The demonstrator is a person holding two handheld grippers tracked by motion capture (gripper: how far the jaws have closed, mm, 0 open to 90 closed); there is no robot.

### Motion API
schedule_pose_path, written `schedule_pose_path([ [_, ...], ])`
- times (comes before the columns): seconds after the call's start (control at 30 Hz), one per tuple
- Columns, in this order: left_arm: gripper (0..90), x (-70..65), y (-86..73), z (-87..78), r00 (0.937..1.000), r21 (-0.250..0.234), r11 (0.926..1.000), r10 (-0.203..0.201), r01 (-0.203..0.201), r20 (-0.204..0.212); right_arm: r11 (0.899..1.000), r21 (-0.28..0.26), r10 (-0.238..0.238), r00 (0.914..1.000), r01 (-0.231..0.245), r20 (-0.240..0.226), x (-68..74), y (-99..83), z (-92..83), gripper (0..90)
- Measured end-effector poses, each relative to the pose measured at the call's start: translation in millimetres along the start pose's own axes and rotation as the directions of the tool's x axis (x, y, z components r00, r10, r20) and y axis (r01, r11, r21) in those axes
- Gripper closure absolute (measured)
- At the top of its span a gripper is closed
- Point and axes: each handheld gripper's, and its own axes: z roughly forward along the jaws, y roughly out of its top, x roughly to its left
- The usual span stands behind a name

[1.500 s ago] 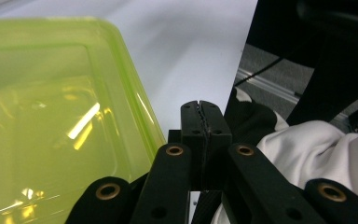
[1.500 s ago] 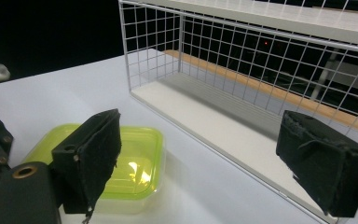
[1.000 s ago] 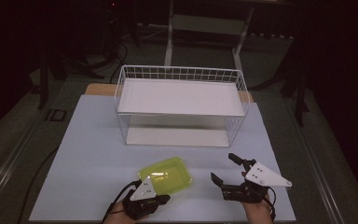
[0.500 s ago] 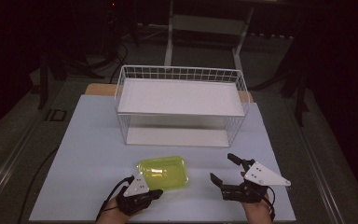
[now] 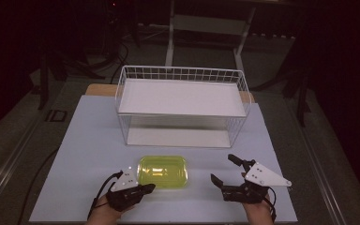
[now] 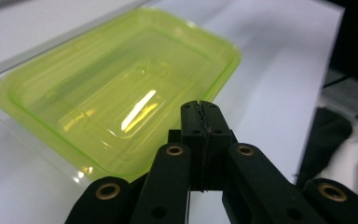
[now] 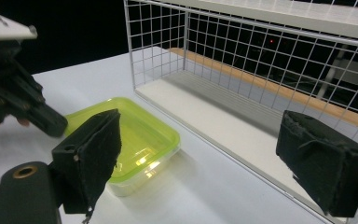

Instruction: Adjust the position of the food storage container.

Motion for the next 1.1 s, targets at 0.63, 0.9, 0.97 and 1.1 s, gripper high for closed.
schedule_pose_path([
  [0.63, 90.0, 65.5, -18.8, -2.7, 0.9833, -0.003, 0.9963, 0.084, -0.086, -0.161, 1.000, 0.001, 0.006, 1.0000, -0.006, 0.004, -0.9, -1.0, 1.6, 13.9],
  [0.9, 90.0, 60.0, -13.2, 11.0, 0.9836, -0.007, 0.9939, 0.108, -0.110, -0.144, 1.000, 0.004, 0.008, 1.0000, -0.008, 0.000, -2.2, -1.7, 2.5, 13.9],
  [0.97, 90.0, 59.1, -11.4, 14.8, 0.9847, -0.010, 0.9942, 0.105, -0.107, -0.139, 1.000, 0.003, 0.010, 1.0000, -0.010, -0.001, -2.5, -1.8, 2.4, 13.9],
  [1.1, 90.0, 54.6, -8.1, 22.6, 0.9866, -0.013, 0.9938, 0.108, -0.110, -0.122, 1.000, 0.005, 0.005, 1.0000, -0.005, 0.003, -2.9, -2.2, 2.4, 13.9],
])
